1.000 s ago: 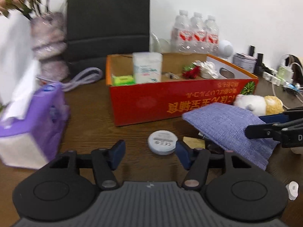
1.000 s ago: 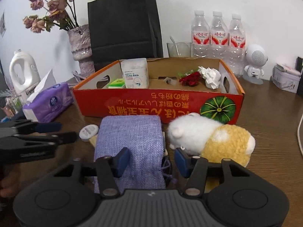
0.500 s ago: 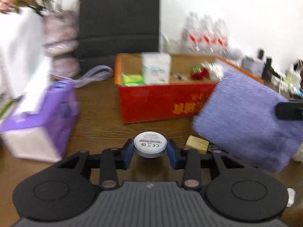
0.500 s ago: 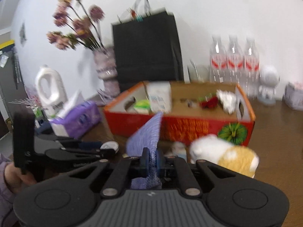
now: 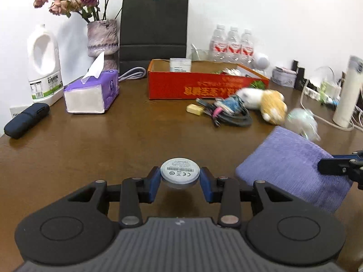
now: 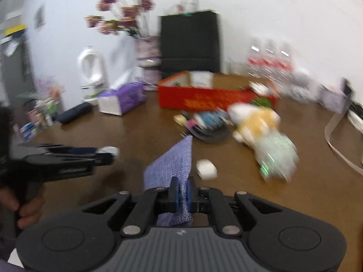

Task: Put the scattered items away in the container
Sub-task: 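Grasp the round white tin with the left tool while the right tool grasps the purple cloth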

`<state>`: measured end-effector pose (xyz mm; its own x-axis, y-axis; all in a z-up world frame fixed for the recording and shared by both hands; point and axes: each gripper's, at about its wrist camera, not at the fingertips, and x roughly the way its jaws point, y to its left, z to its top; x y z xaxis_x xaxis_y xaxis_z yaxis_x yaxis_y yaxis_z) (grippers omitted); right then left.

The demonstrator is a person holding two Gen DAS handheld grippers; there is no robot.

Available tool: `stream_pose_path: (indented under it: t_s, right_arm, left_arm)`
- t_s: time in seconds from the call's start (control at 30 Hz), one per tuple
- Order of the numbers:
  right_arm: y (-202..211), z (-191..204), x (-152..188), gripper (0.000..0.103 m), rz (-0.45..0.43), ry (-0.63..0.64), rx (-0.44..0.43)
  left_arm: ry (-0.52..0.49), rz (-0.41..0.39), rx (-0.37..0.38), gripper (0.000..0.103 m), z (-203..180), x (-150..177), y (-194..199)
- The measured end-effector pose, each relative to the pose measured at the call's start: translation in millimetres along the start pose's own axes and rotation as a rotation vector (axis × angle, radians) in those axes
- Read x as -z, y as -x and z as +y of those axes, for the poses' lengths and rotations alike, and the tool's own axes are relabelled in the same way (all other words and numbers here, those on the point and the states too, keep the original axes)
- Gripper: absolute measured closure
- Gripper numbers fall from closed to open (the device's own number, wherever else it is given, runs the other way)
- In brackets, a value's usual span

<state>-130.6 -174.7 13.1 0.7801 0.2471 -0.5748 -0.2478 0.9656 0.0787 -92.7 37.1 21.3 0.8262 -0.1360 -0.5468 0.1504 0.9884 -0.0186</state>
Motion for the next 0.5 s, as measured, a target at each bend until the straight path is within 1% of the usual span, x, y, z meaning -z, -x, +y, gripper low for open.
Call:
stream_pose_path:
  t_s: [0.07,0.1,0.13,0.2,0.23,0.27,0.43,0.5]
  right_arm:
    - [8.3,5.5,13.2,0.095,-0.006,0.063,0.091]
    - [12.1,9.2,18.1,0.09,-0.017,0.1,0.116]
    - [15.3,11.8,21.9,0.082,-0.019,0.117,0.13]
    - [18.5,11.8,24.2,0.033,-0.017,0.109,0.093]
    - [18.1,11.0,23.0,0.026,-0.026,0.095,0.073]
    - [15.4,8.9,21.3,0.026,-0.026,0.079,0.064]
    - [-21.3,-13.9,11.8,0.029,0.042,-0.066,0.066]
    - [-31.2,-11.1,11.3,0.032,0.055,-0.057,0.076]
  left_arm:
    - [-0.007,0.001,0.012,0.065,-3.6,5.2,5.8]
    - [-0.01,-0.003,0.013,0.064,-5.2,7.8,8.5]
    - [-0.01,-0.005,0.013,0.064,-5.9,9.5,10.2]
    - [-0.014,-0.003,0.015,0.064,-7.2,11.1,11.6]
    - [-0.016,-0.006,0.016,0.064,-7.9,11.9,12.4]
    - [-0.02,-0.005,0.019,0.064,-8.6,12.3,12.4]
    - [-0.024,0.004,0.016,0.064,-13.9,14.8,7.8]
    - [-0.027,0.006,0.02,0.064,-14.3,16.5,6.9]
